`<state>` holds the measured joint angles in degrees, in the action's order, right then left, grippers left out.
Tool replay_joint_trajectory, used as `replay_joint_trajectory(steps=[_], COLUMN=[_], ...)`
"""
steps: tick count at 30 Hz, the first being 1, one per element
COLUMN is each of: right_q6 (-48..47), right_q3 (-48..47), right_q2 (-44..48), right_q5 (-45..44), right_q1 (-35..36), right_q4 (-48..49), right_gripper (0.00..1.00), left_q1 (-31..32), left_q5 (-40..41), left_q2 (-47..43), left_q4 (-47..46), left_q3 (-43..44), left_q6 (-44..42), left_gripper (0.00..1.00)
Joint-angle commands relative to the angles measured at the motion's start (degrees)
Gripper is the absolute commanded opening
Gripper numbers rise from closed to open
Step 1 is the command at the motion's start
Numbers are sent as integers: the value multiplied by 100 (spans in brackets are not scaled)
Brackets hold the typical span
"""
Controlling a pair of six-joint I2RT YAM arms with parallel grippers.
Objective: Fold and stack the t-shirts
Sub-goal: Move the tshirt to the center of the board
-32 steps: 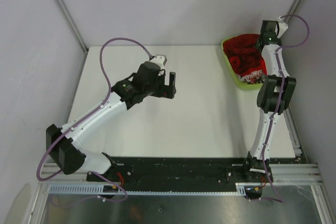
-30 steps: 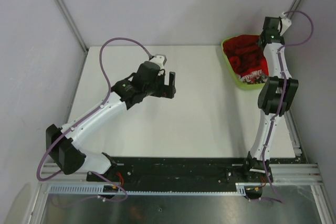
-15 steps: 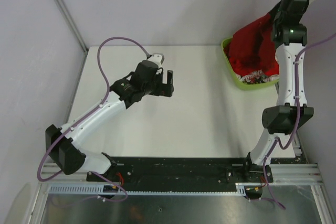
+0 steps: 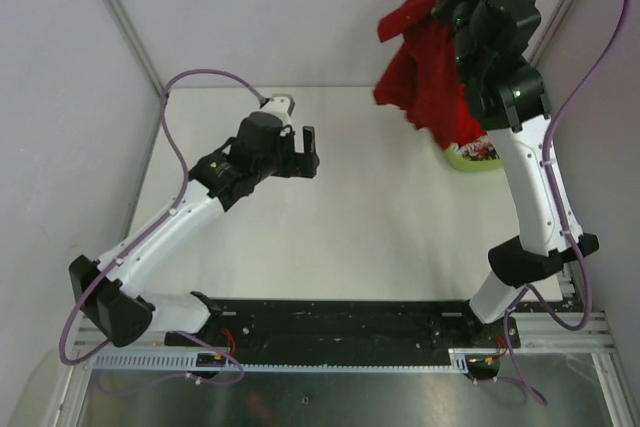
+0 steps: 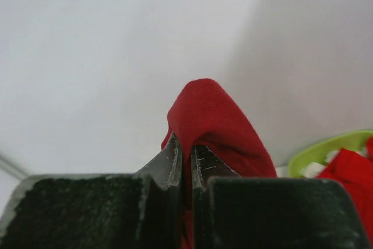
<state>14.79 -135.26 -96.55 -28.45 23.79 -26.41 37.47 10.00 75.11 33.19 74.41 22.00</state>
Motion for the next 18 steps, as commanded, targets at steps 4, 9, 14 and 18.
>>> replay_joint_trajectory(steps=[4, 9, 14, 18], right_q6=[-452, -231, 1230, 2335], right_q3=[-219, 338, 2718, 4670], right_q2=[307, 269, 756, 825], right_q5=[-655, -910, -162, 1285], right_q1=[1102, 1302, 358, -921], right_q4=[867, 681, 452, 269], right_gripper=[0, 0, 0, 26], left_q1=[-159, -191, -213, -215], left_q5=[225, 334, 394, 346], left_q2=[-666, -957, -1155, -1135], left_q4=[-63, -59, -61, -70], left_q3=[-251, -479, -823, -1102], left_q6=[51, 115, 225, 304], left_gripper=[99, 100, 99, 99])
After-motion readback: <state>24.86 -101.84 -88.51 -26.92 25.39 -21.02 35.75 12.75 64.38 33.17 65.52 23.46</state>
